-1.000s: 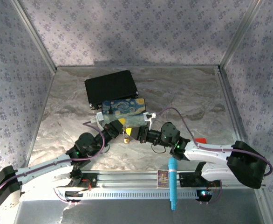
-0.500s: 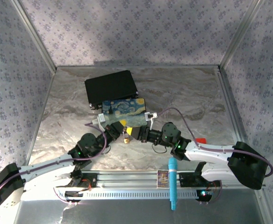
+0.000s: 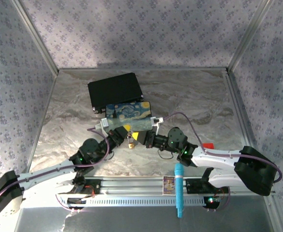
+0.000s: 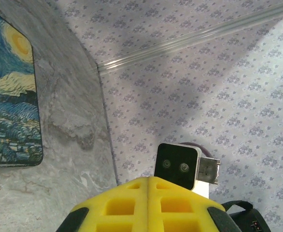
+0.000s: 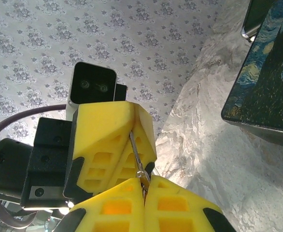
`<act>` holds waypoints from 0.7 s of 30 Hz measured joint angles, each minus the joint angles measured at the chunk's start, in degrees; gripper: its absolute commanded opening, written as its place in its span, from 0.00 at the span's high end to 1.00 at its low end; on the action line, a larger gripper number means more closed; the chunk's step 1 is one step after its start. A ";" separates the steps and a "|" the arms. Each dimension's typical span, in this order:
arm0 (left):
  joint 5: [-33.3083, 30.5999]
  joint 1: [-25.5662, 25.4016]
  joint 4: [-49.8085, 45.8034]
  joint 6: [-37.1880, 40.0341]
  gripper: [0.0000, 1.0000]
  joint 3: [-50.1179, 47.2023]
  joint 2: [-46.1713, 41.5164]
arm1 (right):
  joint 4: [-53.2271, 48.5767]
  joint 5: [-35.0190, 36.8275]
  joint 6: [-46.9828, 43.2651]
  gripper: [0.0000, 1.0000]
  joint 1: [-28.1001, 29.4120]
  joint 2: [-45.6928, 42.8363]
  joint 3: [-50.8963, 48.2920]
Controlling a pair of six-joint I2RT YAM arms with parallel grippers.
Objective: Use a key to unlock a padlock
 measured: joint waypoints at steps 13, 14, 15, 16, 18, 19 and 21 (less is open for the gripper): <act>-7.96 0.02 -45.24 2.45 0.17 16.61 -2.95 | -28.92 7.32 -6.80 1.00 -0.55 -13.25 -0.35; -7.87 -0.02 -47.10 3.52 0.17 17.86 -1.14 | -31.71 7.85 -7.45 1.00 -0.72 -13.86 -0.31; -7.67 -0.04 -48.24 4.72 0.18 18.49 1.07 | -34.29 8.24 -8.07 1.00 -0.92 -14.19 -0.28; -7.50 -0.09 -48.85 5.64 0.19 18.56 2.99 | -36.33 8.48 -8.44 1.00 -1.05 -14.25 -0.28; -7.43 -0.72 -50.64 7.39 0.20 18.51 8.11 | -39.89 8.76 -8.83 1.00 -1.31 -14.05 -0.31; -7.41 -1.07 -50.84 8.04 0.21 18.25 10.14 | -41.05 8.92 -8.98 1.00 -1.40 -13.77 -0.28; -7.30 -1.51 -50.42 9.90 0.25 17.14 13.42 | -42.51 8.96 -9.03 1.00 -1.40 -12.74 -0.31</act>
